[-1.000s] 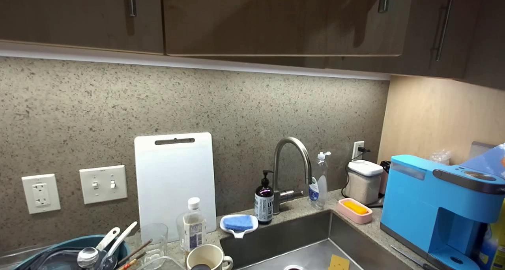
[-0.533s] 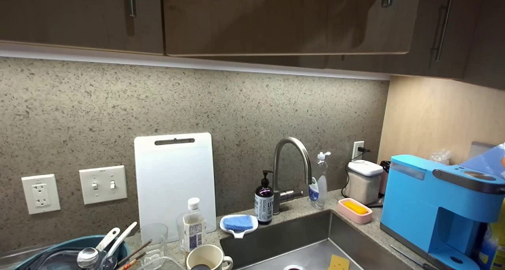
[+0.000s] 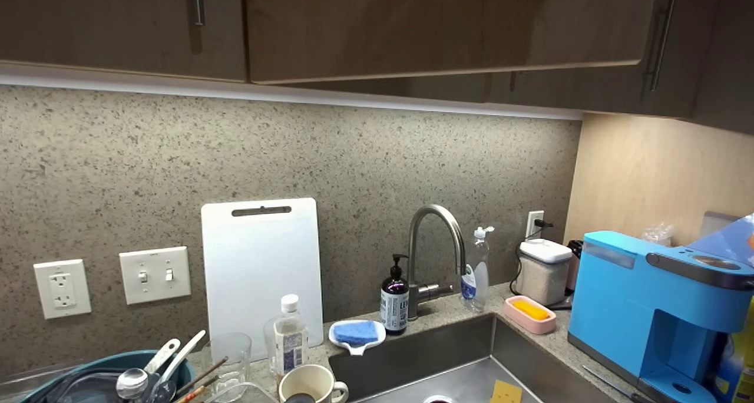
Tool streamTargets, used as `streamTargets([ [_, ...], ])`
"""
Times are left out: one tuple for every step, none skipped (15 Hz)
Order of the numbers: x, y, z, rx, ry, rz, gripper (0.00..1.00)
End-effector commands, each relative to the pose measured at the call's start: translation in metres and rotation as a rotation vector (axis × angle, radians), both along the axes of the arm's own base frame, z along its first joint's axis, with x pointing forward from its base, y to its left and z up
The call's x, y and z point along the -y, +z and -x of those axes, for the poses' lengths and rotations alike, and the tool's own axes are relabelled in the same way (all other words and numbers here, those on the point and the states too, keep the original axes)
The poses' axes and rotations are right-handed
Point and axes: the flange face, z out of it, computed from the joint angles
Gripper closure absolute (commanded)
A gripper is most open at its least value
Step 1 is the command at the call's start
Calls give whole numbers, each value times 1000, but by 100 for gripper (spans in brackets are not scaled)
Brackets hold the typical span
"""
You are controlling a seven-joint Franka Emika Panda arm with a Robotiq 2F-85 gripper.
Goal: Open the left cabinet door
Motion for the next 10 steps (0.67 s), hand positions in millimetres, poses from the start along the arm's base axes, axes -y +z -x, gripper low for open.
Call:
streamTargets([
  [-42, -18, -8, -26, 135, -41, 98],
  [-46, -19, -6, -28, 151, -38, 98],
  [-49, -19, -7, -31, 165, -36, 98],
  [-52, -20, -9, -36, 176, -36, 100],
  [-51, -18, -10, -46, 167, -34, 100],
  [-50, -17, -11, -48, 161, -36, 100],
  [-48, -16, -13, -49, 156, -41, 100],
  [-47, -15, -14, -50, 153, -46, 100],
  [-47, -14, -15, -51, 152, -49, 100],
  [-46, -13, -15, -50, 148, -53, 100],
])
